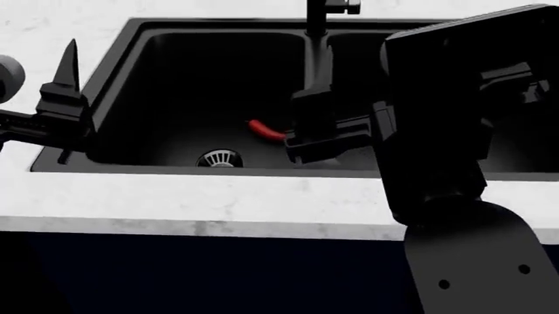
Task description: Pick the chili pepper from the sink and place it on the plate located on the counter
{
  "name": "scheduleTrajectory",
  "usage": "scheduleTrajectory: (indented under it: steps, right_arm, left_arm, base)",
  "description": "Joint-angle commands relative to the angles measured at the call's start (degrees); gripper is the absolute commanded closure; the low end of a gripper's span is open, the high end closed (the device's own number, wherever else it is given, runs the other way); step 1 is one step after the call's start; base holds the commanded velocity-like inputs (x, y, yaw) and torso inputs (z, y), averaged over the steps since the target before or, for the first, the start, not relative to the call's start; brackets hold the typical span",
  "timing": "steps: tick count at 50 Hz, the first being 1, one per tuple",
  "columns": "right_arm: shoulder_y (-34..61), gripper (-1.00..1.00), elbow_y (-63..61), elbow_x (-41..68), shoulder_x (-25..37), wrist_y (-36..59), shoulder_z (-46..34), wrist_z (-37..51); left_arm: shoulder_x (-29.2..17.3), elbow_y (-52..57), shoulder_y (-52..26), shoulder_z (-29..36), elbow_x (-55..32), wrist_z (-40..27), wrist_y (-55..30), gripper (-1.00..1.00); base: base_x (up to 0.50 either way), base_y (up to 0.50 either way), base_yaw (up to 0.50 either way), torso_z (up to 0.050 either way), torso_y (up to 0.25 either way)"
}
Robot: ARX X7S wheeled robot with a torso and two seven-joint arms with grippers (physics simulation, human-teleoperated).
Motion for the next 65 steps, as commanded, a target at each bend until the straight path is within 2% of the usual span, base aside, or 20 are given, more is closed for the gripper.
scheduleTrajectory:
  steps: [1,51,65]
  right_arm:
    - [0.4,-1.0,-0.4,0.1,0.3,0.6,-0.6,0.5]
    - [0.9,-1.0,-0.4,1.2,1.2,0.7,-1.4,1.6]
    - [0.4,-1.0,0.8,2.5,0.1,1.2,0.7,1.3]
  left_arm:
    - [0.0,0.0,-0.3,-0.3,0.3,-1.1,-1.5,-1.0]
    - [-0.4,-0.6,-1.5,1.0,-0.6,-2.5,-1.5,-1.0]
    - [-0.8,0.1,-1.3,0.9,-1.0,-2.7,-1.8,-1.0]
  base:
    - [0.26,0.0,0.0,0.0,0.0]
    - [0.38,0.13,0.0,0.0,0.0]
    - [0.33,0.11,0.0,0.0,0.001]
